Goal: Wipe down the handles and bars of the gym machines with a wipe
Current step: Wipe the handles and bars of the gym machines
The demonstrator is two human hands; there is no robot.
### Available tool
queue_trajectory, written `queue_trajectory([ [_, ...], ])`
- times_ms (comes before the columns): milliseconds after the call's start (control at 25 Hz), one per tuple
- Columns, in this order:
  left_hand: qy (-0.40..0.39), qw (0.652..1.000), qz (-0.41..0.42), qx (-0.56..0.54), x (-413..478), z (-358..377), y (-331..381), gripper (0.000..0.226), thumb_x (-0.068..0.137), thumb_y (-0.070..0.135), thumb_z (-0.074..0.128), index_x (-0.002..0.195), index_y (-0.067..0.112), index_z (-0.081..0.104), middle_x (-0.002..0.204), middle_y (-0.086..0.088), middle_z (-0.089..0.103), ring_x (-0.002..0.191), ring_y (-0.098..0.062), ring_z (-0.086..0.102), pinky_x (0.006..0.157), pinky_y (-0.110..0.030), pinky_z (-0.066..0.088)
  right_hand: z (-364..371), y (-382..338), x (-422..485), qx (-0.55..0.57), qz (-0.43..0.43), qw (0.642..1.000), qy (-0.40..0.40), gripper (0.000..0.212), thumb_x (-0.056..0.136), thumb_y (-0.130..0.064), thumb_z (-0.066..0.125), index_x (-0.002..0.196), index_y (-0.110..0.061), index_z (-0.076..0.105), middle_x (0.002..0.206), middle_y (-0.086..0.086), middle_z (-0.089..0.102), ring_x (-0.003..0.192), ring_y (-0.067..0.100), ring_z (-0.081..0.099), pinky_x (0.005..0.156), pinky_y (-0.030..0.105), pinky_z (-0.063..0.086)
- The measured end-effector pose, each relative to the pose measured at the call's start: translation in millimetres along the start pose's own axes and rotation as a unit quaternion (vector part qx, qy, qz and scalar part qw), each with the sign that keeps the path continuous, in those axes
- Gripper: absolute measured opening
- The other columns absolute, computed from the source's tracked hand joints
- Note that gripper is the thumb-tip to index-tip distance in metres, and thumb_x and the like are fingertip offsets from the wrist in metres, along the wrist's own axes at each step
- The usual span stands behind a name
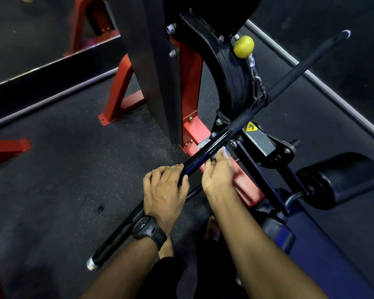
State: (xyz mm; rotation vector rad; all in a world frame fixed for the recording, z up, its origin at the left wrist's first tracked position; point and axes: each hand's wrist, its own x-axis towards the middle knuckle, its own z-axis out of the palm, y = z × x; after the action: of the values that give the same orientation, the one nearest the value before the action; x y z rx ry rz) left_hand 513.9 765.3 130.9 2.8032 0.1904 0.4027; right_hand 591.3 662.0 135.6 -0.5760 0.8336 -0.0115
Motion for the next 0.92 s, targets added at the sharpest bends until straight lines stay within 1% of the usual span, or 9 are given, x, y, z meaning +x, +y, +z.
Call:
queue_trajectory([
  [120,-0.005,1.0,-0.007,0.002,2,-1,1,0.037,0.089,0.039,0.047,0.111,0.021,0.07,0.102,0.009,0.071,0.101,-0.017,0.06,0.092,-0.04,0.042,-6,14,-20,-0.026,0.016,1.0,0.002,0.018,0.1,0.002,0.044,0.093,-0.007,0.059,0.081,0.003,0.069,0.072,0.007,0.064,0.066,0.016,0.055],
  [200,-0.009,1.0,-0.013,0.001,4,-2,5,0.037,0.088,0.039,0.047,0.11,0.021,0.07,0.101,0.009,0.071,0.101,-0.017,0.06,0.091,-0.041,0.044,-10,16,-20,-0.12,-0.116,0.986,0.028,0.012,0.095,0.003,0.053,0.096,-0.006,0.061,0.102,0.012,0.066,0.083,0.011,0.061,0.069,0.014,0.053],
  [240,-0.007,1.0,-0.014,0.0,5,-2,6,0.037,0.087,0.039,0.047,0.109,0.021,0.07,0.101,0.009,0.071,0.101,-0.017,0.061,0.091,-0.041,0.045,-12,13,-13,-0.24,-0.238,0.941,0.025,0.009,0.092,0.001,0.058,0.093,-0.006,0.064,0.105,0.014,0.065,0.087,0.012,0.059,0.073,0.014,0.05],
  [360,-0.01,1.0,-0.017,-0.007,6,-3,7,0.038,0.087,0.039,0.045,0.11,0.022,0.07,0.102,0.01,0.071,0.102,-0.017,0.06,0.092,-0.041,0.043,-31,6,-7,-0.512,-0.511,0.682,-0.103,0.01,0.089,-0.007,0.064,0.094,-0.004,0.072,0.094,0.007,0.061,0.092,0.012,0.054,0.085,0.022,0.045],
  [520,-0.015,1.0,-0.018,-0.005,10,0,10,0.037,0.088,0.038,0.045,0.11,0.023,0.07,0.102,0.01,0.071,0.101,-0.017,0.061,0.091,-0.04,0.042,-16,-39,26,-0.66,-0.575,0.411,-0.255,0.018,0.083,-0.007,0.065,0.098,-0.014,0.072,0.096,0.001,0.065,0.098,0.022,0.055,0.085,0.03,0.044],
  [600,-0.016,1.0,-0.019,-0.014,8,1,10,0.037,0.088,0.038,0.045,0.11,0.022,0.07,0.103,0.01,0.07,0.102,-0.017,0.06,0.092,-0.041,0.043,12,-60,43,-0.737,-0.533,0.377,-0.174,0.022,0.076,-0.008,0.067,0.091,-0.024,0.07,0.092,-0.006,0.067,0.095,0.024,0.059,0.079,0.036,0.045],
  [680,-0.018,0.999,-0.022,-0.014,7,4,9,0.037,0.087,0.038,0.045,0.109,0.022,0.07,0.102,0.01,0.07,0.103,-0.017,0.059,0.092,-0.04,0.041,20,-48,32,-0.738,-0.475,0.378,-0.294,0.022,0.072,-0.006,0.064,0.087,-0.02,0.072,0.088,-0.002,0.069,0.089,0.026,0.064,0.078,0.035,0.046],
  [800,-0.013,1.0,-0.023,-0.016,5,6,11,0.034,0.085,0.037,0.047,0.105,0.021,0.07,0.1,0.009,0.07,0.102,-0.017,0.059,0.092,-0.039,0.04,19,-51,25,-0.738,-0.385,0.187,-0.522,0.028,0.078,-0.011,0.057,0.103,-0.012,0.069,0.094,0.006,0.067,0.092,0.026,0.063,0.083,0.035,0.05],
  [920,-0.012,0.999,-0.02,-0.026,4,8,11,0.035,0.087,0.037,0.048,0.111,0.022,0.069,0.105,0.01,0.07,0.104,-0.018,0.06,0.093,-0.04,0.041,52,-81,51,-0.832,-0.35,0.156,-0.401,0.028,0.081,-0.006,0.052,0.104,-0.014,0.066,0.101,0.007,0.064,0.101,0.028,0.062,0.087,0.035,0.047],
])
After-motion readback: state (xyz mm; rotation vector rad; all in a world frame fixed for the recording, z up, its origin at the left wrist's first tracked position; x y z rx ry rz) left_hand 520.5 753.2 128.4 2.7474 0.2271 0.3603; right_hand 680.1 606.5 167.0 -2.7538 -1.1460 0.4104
